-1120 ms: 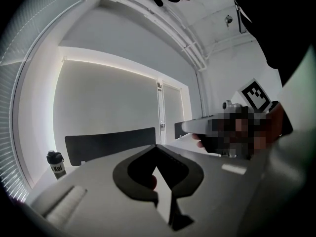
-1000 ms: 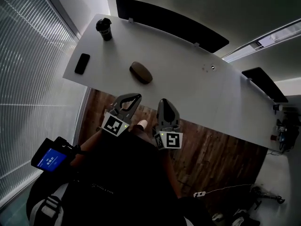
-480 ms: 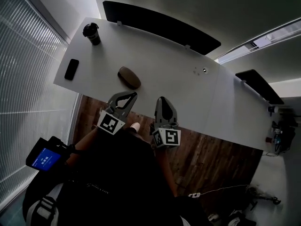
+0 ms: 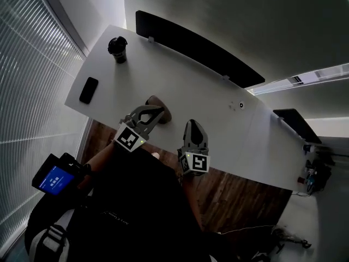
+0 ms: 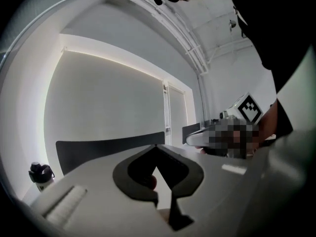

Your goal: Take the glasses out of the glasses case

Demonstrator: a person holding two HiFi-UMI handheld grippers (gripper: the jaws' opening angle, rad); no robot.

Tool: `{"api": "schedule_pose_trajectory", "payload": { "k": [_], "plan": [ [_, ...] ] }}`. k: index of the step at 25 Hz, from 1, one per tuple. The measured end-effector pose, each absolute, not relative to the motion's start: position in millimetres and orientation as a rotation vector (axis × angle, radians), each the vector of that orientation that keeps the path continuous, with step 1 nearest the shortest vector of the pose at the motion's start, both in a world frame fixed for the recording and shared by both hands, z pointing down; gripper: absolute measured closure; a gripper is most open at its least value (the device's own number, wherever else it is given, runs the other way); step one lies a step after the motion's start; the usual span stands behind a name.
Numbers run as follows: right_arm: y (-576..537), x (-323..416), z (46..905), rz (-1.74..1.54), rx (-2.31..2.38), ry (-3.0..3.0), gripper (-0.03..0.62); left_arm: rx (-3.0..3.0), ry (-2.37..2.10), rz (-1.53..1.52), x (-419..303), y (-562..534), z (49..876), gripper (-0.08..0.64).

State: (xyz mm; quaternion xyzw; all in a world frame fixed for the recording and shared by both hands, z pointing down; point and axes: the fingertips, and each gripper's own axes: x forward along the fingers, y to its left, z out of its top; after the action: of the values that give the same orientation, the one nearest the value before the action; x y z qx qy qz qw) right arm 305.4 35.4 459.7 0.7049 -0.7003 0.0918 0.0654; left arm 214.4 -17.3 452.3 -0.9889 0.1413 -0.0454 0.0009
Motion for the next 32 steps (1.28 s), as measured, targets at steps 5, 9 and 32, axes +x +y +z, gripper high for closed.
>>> {"api": "schedule_pose_trajectory", "payload": {
  "k": [5,9,32],
  "plan": [
    [-8.7,279.9,481.7,0.303,2.023,-2.091,0.584,-3.138,0.302,-0.203,183.4,-45.3,490.9,0.555],
    [-32.4,266.7,509.2,0.317,2.007,-2.042,0.584,-3.166,0.235,-0.345,157.5,-61.6,555.4,0.555],
    [-41.7,239.9,633.5,0.338,1.608,-1.909,0.583,-3.057,-0.112,-1.045,186.6,-46.7,743.3,0.554]
  ]
}}
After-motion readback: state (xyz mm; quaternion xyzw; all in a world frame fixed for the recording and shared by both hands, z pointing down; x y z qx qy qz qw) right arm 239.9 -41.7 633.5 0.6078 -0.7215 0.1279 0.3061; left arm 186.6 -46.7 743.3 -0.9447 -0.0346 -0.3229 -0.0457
